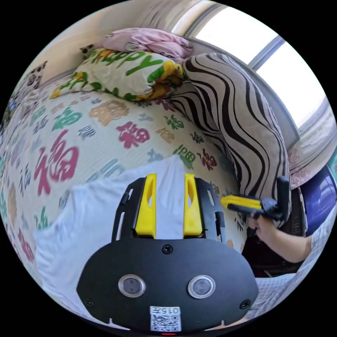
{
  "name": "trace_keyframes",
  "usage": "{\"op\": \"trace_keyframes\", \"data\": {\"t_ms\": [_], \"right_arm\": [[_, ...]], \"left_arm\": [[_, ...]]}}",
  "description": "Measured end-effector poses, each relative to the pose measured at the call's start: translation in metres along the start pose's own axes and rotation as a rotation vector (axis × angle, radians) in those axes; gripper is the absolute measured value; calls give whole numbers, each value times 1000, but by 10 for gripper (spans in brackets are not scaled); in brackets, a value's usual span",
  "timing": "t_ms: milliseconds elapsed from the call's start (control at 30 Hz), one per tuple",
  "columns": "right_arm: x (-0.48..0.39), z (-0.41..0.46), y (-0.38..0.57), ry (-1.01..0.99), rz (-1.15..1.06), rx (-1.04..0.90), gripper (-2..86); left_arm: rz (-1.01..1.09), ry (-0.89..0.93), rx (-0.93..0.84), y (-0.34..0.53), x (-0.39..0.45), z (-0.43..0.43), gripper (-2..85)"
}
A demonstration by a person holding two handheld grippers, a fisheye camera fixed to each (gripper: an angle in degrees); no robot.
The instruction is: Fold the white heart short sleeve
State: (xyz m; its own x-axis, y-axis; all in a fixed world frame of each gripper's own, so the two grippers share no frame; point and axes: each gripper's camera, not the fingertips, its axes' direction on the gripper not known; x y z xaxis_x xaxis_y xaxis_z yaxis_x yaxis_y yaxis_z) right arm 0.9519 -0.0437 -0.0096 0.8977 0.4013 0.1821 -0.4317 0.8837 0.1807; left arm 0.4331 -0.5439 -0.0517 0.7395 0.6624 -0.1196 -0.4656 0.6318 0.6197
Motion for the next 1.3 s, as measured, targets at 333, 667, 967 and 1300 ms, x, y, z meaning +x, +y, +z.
{"op": "trace_keyframes", "data": {"t_ms": [333, 667, 967, 1300], "right_arm": [[75, 55, -38, -129, 71, -161, 64], [116, 52, -56, -205, 10, -169, 4], [110, 27, -77, -137, -110, -114, -2], [127, 47, -84, -148, -33, -177, -2]], "left_arm": [[114, -39, -358, -126, 49, 195, 71], [131, 47, -239, -155, 44, 228, -8], [143, 63, -125, -169, 22, 214, 26], [217, 3, -307, -201, 48, 310, 37]]}}
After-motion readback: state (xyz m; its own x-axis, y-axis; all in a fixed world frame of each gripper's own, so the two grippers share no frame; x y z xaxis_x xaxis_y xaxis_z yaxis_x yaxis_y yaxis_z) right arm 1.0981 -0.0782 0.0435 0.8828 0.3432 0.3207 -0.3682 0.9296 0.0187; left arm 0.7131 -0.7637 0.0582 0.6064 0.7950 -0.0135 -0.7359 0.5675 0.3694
